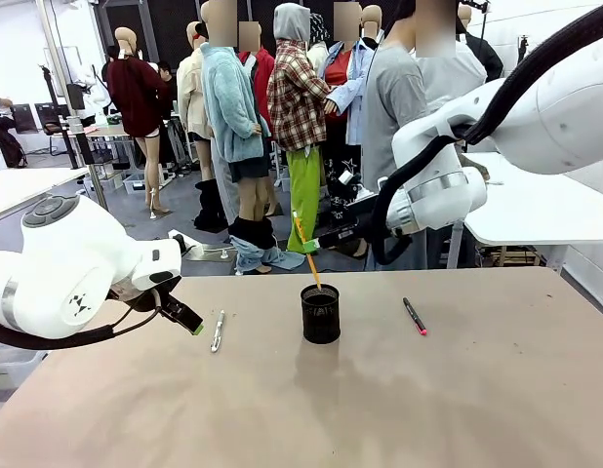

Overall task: Place the pens into the pen holder.
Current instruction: Pick up a writing instrument from the table and place it into the Pen holder.

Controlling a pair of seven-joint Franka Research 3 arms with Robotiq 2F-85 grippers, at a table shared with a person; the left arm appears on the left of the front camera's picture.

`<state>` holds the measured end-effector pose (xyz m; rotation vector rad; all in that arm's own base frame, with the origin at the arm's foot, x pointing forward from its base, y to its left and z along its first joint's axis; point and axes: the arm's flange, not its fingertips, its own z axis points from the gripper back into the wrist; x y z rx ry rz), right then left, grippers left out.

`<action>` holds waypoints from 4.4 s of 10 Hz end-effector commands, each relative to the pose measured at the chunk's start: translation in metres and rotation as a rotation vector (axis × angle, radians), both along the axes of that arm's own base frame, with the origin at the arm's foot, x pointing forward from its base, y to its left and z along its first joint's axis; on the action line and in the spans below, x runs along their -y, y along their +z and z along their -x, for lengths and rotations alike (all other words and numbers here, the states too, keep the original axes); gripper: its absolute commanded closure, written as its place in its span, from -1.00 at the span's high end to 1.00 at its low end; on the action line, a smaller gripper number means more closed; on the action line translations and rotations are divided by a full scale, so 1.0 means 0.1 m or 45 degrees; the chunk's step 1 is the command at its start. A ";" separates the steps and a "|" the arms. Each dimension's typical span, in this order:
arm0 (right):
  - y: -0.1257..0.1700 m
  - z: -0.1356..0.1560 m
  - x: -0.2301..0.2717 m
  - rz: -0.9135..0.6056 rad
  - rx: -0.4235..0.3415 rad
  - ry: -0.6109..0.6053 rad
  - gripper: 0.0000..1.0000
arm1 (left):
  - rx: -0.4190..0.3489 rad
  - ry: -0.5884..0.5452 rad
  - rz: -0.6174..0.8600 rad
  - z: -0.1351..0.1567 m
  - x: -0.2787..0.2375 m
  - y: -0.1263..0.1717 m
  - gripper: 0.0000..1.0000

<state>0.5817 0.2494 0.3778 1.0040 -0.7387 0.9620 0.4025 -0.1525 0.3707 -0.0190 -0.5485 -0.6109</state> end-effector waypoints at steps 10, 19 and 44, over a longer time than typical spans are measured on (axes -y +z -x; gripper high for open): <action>-0.54 0.02 0.04 0.034 0.105 0.134 -1.00 | 0.001 0.004 0.004 0.00 -0.02 0.01 1.00; 0.14 0.22 0.54 0.279 0.139 -0.080 0.36 | 0.001 0.004 0.004 0.00 -0.02 0.01 1.00; -0.65 -0.17 0.73 1.432 -0.634 -0.816 0.96 | 0.001 0.004 0.004 0.00 -0.02 0.01 1.00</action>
